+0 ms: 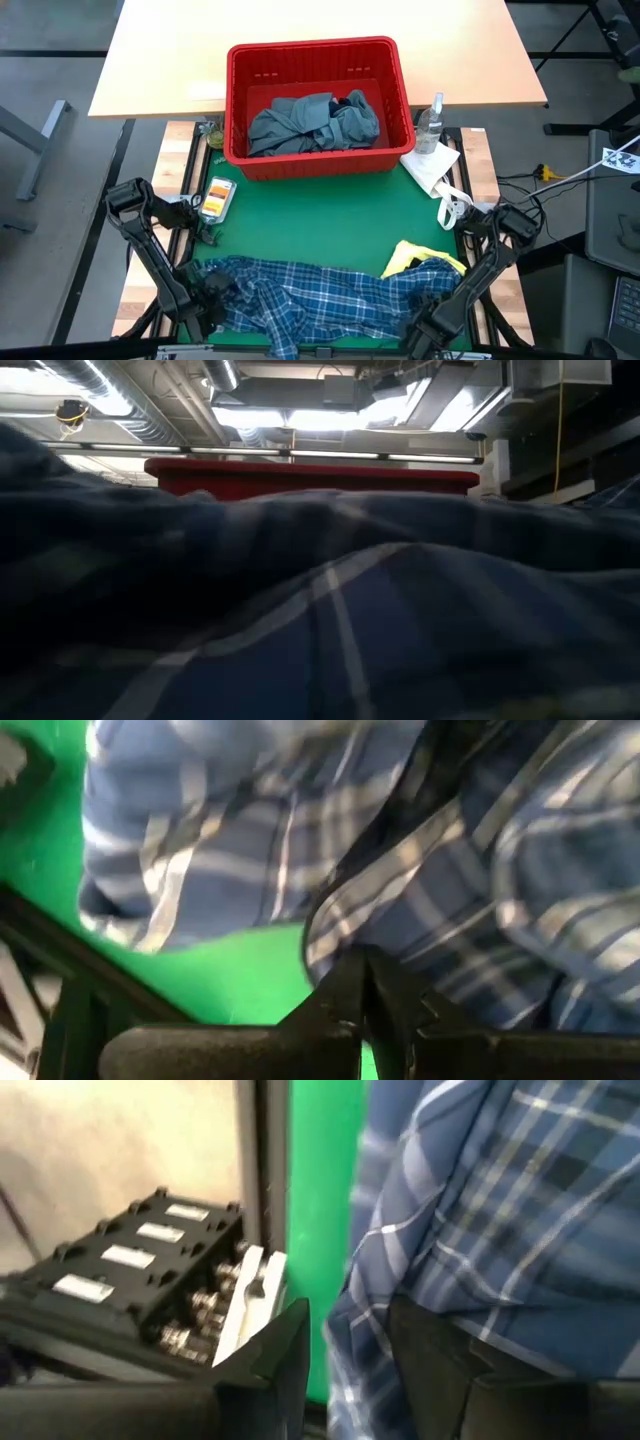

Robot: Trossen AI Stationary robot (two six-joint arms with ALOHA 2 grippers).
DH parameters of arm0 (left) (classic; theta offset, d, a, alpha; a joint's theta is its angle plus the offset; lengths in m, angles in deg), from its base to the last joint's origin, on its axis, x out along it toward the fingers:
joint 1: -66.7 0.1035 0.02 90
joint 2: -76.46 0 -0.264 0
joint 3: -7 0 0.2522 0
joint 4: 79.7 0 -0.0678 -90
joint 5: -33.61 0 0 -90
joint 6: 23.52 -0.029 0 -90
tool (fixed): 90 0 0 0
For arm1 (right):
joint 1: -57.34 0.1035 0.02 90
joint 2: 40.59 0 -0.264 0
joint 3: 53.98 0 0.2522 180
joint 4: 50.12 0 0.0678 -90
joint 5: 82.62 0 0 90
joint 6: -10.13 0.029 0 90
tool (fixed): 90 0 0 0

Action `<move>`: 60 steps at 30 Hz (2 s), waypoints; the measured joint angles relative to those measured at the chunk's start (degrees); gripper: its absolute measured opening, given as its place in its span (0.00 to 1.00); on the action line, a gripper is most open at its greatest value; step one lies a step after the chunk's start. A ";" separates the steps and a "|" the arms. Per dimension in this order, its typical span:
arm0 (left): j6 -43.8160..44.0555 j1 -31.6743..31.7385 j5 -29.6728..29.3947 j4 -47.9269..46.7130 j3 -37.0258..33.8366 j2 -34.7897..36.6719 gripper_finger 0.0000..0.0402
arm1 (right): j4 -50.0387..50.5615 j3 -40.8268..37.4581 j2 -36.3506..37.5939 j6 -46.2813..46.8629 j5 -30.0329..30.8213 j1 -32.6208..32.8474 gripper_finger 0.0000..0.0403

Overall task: Fold Laundry from Bin
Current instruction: Fold the blue shirt

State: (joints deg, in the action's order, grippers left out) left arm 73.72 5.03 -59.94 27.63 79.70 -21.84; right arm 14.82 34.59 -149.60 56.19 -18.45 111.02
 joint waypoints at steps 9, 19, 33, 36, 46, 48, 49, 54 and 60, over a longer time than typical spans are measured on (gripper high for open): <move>-0.37 0.00 2.89 -0.74 1.70 0.00 0.00 | 1.13 1.71 0.76 -0.62 4.07 -0.07 0.34; -8.09 -0.40 -4.91 -0.86 12.09 0.02 0.00 | 4.63 11.65 0.81 -3.72 12.40 -0.03 0.34; -21.12 1.02 -22.53 3.11 15.45 0.04 0.19 | 4.37 15.23 0.83 -5.99 24.33 -0.07 0.34; -24.75 2.56 -26.00 3.04 15.39 0.03 0.29 | 4.38 15.23 0.83 -5.99 24.91 -0.07 0.34; -27.44 9.00 -28.24 3.00 10.01 0.04 0.41 | 4.36 15.23 0.83 -5.96 25.39 -0.05 0.34; -27.42 9.87 -25.54 3.09 8.93 0.04 0.41 | 4.36 15.23 0.83 -5.94 25.41 -0.07 0.34; -27.43 10.31 -22.94 3.09 8.54 0.04 0.41 | 4.36 15.23 0.83 -5.94 25.41 -0.06 0.34; -27.11 10.97 -14.83 3.25 7.52 0.04 0.35 | 4.36 15.23 0.83 -5.94 25.41 -0.05 0.34; -26.93 10.49 -14.85 3.34 7.52 0.04 0.04 | 4.36 15.23 0.83 -5.92 25.43 -0.05 0.34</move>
State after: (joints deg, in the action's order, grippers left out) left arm 46.79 15.52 -74.80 30.97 87.21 -21.80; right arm 19.17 49.82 -148.77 50.27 6.98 110.97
